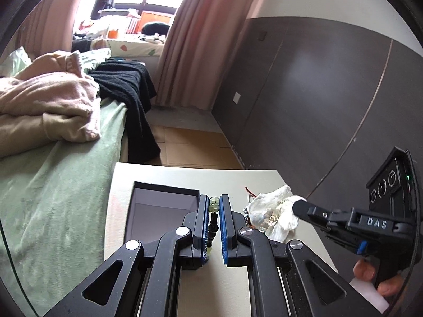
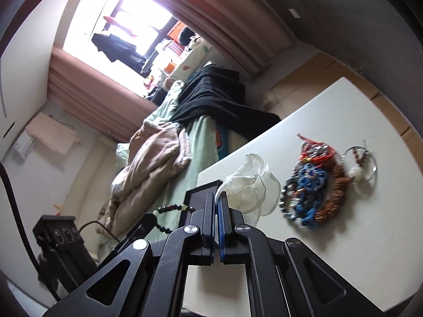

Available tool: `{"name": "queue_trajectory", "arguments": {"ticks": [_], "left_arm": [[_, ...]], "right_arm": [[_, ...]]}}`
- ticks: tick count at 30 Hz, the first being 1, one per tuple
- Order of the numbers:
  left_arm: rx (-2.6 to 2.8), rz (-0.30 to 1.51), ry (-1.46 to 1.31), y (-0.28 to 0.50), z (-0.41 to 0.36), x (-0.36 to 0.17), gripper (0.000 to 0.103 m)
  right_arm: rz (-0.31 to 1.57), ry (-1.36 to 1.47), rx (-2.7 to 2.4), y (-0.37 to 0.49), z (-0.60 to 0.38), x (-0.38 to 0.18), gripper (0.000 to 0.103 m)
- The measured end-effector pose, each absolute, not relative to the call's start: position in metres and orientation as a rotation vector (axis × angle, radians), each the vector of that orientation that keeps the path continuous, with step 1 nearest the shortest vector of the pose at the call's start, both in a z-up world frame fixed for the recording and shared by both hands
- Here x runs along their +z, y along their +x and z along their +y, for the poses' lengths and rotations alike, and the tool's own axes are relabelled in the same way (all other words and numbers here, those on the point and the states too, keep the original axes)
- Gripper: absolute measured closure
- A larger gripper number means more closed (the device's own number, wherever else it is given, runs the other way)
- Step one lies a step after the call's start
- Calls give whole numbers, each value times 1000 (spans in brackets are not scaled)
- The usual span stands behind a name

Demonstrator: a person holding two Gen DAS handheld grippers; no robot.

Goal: Organize jewelry
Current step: 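Carry the bead bracelet with the left tool into the black box and release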

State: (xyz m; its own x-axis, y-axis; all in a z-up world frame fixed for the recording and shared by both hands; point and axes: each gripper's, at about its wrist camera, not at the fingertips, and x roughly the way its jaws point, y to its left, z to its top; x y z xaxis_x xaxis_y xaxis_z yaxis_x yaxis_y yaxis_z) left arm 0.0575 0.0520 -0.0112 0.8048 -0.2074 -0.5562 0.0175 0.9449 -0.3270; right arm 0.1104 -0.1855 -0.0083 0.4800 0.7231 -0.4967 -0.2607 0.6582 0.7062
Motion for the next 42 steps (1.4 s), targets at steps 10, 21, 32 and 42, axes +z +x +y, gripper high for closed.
{"name": "queue_trajectory", "arguments": {"ticks": [10,21,32,42], "left_arm": [[-58,604,-403,59,89,-10,95],[-65,624,-427,68,94,-15,95],[19,804,-348,91,78,-38,67],[31,757,-347,84,68,-36,39]], "right_arm": [[888,588,769,110,-132,-13,99],[1038,584,713,133,-112,-55,41],[982,607,624,128,-155,-39,28],[933,567,546,115,-195,-19,28]]}}
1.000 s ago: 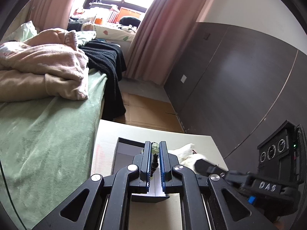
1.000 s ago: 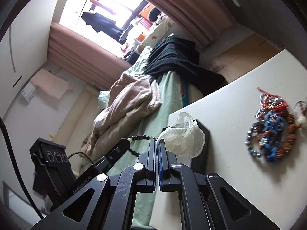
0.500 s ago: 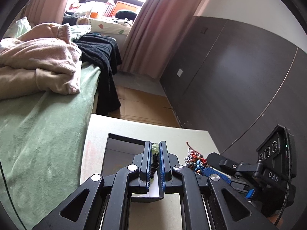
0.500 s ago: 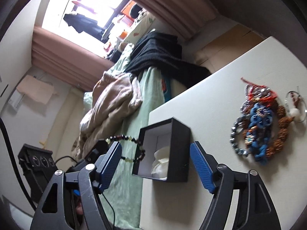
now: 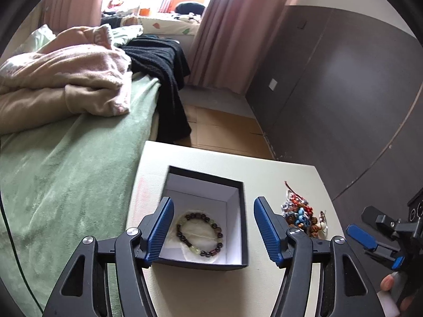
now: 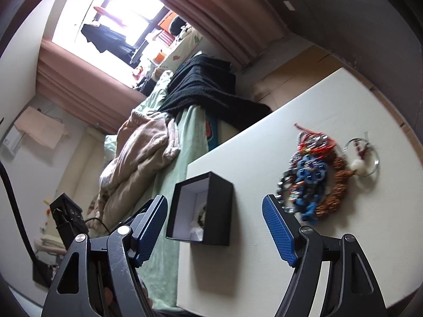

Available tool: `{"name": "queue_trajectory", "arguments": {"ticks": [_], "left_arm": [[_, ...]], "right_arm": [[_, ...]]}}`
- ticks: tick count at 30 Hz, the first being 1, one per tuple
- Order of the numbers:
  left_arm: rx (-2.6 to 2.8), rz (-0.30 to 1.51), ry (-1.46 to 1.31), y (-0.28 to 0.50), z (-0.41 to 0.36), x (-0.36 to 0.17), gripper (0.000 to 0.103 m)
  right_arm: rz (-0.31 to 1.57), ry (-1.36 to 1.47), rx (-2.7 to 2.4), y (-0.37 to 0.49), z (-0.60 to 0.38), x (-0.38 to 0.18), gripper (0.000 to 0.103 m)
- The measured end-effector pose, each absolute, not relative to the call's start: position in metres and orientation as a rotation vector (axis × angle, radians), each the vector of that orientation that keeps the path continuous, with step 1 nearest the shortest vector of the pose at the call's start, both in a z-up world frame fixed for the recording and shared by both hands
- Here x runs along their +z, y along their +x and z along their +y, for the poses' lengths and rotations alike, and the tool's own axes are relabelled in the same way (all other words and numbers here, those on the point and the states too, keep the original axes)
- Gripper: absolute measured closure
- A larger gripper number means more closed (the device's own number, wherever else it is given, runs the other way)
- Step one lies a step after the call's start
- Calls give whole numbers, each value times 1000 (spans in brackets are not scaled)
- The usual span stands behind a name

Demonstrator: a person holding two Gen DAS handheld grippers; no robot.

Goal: Organize jewelry
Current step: 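Grasp the blue knotted charm from the pile with the left tool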

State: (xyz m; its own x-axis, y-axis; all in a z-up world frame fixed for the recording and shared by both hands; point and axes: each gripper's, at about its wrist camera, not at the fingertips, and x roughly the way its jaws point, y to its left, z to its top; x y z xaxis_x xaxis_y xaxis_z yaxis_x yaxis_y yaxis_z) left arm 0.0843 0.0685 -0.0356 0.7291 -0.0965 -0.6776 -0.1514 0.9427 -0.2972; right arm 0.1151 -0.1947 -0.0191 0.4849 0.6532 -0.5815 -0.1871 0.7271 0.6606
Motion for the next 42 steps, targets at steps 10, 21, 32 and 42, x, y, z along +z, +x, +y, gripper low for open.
{"name": "queue_trajectory", "arguments": {"ticks": [10,21,32,42], "left_arm": [[-92,741,-275,91,16,-31,39],[-208,880,-174,129,-51,-34,50],[-227,990,-107,154,-91,-84,66],[-228,1008,-149,161,-76,-96,102]], "right_arm": [[941,592,405,114,-245,-19,28],[1001,674,294,127,-283,-38,28],[1059,759,213,141,-317,-57,28],[1137,658,212,169,-295,-75,28]]}}
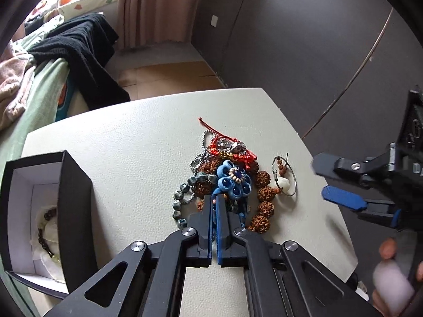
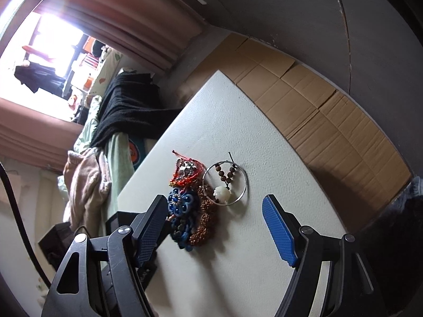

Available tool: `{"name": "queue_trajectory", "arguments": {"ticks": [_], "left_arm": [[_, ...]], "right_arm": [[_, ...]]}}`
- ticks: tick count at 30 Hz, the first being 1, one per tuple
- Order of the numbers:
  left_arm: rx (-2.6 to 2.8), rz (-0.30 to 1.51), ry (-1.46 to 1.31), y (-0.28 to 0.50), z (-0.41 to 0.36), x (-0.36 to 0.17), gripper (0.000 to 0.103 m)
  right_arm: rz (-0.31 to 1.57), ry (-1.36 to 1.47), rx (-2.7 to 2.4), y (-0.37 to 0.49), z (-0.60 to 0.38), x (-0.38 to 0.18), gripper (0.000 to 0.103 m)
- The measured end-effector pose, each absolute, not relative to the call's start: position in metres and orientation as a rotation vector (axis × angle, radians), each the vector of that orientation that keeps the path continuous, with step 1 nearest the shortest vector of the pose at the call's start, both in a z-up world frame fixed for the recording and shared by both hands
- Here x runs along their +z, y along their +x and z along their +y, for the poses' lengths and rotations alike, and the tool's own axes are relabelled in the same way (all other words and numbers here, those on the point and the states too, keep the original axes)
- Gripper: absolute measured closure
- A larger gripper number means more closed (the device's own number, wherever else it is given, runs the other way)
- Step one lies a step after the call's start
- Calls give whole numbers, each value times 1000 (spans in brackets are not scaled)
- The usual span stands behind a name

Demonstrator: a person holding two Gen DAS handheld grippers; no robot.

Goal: Organize jewelry
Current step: 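Grasp the blue knotted charm from the pile with the left tool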

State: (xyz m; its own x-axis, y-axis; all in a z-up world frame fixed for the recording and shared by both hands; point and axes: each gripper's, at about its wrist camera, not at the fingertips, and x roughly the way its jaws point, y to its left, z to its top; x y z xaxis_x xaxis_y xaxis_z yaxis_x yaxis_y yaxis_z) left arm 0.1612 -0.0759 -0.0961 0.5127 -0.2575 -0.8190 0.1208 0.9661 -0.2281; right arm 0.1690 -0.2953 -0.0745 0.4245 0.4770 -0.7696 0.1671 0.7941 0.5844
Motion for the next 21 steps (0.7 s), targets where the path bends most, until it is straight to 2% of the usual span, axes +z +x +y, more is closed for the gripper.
{"name": "queue_trajectory", "arguments": {"ticks": [8,16,17,19,21], "left_arm": [[-249,961,-228,163,-51,-78,103],[-271,989,-257,163,-46,-75,103],[-270,995,-262,163,-45,-75,103],[-272,1014,-270,164,-45,-78,97],[-275,1030,-272,164,-46,-81,89]], "right_arm": [[1169,530,183,186,-271,-86,28],[1173,363,118,190,-249,-91,30],[1164,345,111,189,-248,-89,34],[1164,310,97,189,-248,-87,52],[1165,339,115,188,-255,-87,54]]}}
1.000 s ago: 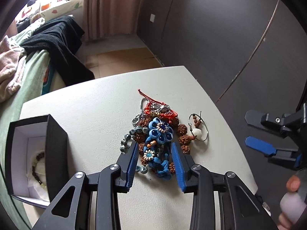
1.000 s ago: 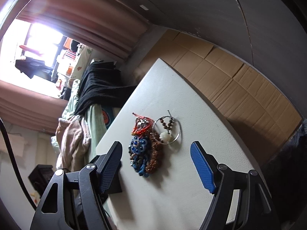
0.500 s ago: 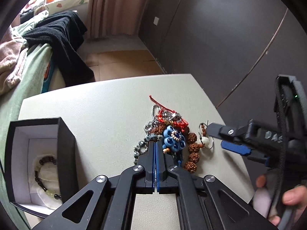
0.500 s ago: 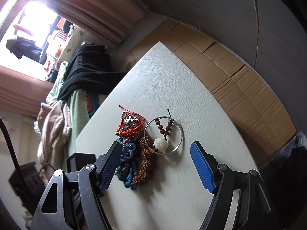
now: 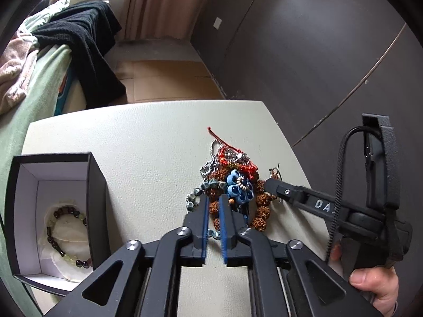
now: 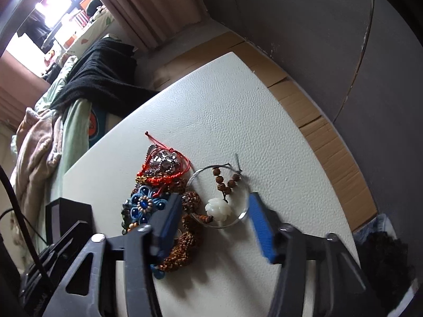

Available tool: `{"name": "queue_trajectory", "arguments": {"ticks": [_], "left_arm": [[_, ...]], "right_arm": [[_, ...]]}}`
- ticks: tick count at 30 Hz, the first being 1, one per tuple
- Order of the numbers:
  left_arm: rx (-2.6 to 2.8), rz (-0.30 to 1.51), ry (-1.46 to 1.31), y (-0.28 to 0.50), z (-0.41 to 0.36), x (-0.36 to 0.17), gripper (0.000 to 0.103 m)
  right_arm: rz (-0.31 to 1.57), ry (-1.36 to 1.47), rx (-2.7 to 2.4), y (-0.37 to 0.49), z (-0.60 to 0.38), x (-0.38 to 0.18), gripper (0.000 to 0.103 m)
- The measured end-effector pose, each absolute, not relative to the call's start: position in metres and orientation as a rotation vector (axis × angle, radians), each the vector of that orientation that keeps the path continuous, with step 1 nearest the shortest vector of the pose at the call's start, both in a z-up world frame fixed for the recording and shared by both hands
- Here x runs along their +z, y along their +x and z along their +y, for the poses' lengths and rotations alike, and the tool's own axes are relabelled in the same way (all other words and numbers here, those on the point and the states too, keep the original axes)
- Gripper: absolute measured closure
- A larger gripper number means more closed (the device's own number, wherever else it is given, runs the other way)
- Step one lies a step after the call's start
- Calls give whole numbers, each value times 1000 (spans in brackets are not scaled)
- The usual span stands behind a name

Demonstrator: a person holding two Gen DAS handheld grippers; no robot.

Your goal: Organize jewelry

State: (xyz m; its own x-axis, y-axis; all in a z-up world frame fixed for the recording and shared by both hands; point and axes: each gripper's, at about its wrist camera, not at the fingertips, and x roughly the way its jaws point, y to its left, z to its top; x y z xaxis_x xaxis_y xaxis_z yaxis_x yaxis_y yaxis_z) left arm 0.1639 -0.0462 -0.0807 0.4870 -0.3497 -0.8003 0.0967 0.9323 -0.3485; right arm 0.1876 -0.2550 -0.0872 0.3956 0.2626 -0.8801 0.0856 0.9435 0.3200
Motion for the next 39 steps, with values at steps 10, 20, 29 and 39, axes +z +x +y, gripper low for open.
{"name": "queue_trajectory", "arguments": {"ticks": [10,20,29,39], "left_arm": [[-276,1022,-240,164,-65,-88,60],[-280,1082,-167,165,-79,-108,85],[-274,990,-201,155,-62,-81,90],[-259,916,-268,147,-38,-56,90]], "right_arm": [[1206,530,183,185,-288,-96,83],[1224,529,207,187,-279,-93,83],[1250,472,231,183,-268,-89,68],[1278,391,261,176,-249,-94,80]]}}
